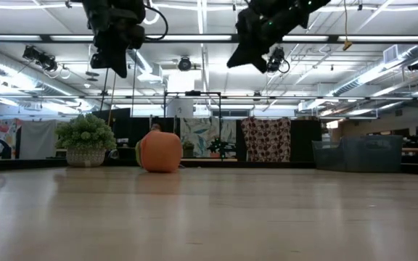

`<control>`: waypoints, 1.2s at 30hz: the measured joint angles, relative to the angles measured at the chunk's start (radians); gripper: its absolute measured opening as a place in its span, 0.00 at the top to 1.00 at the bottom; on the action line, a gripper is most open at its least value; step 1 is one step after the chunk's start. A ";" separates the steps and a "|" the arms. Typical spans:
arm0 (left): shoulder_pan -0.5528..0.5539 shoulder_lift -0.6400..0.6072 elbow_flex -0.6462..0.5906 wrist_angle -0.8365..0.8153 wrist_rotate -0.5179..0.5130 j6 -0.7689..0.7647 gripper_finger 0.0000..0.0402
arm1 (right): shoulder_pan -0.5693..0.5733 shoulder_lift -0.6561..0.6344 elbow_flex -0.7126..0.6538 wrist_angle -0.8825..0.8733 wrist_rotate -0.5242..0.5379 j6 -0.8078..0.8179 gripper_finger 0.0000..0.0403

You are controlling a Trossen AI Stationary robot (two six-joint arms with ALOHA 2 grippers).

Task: Nest measuring cups in basket
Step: Adjust the stacked measuring cups

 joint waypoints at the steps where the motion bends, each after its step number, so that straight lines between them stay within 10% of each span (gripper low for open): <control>1: 0.000 0.000 0.000 0.006 0.000 -0.001 0.98 | 0.000 0.016 0.000 0.000 -0.001 0.011 0.96; 19: 0.011 0.002 -0.020 0.020 0.007 -0.194 0.98 | 0.020 0.123 0.000 0.042 -0.069 -0.218 0.81; 36: 0.013 0.003 -0.540 0.649 -0.014 -0.375 0.98 | 0.050 0.209 0.000 0.069 -0.039 -0.025 0.69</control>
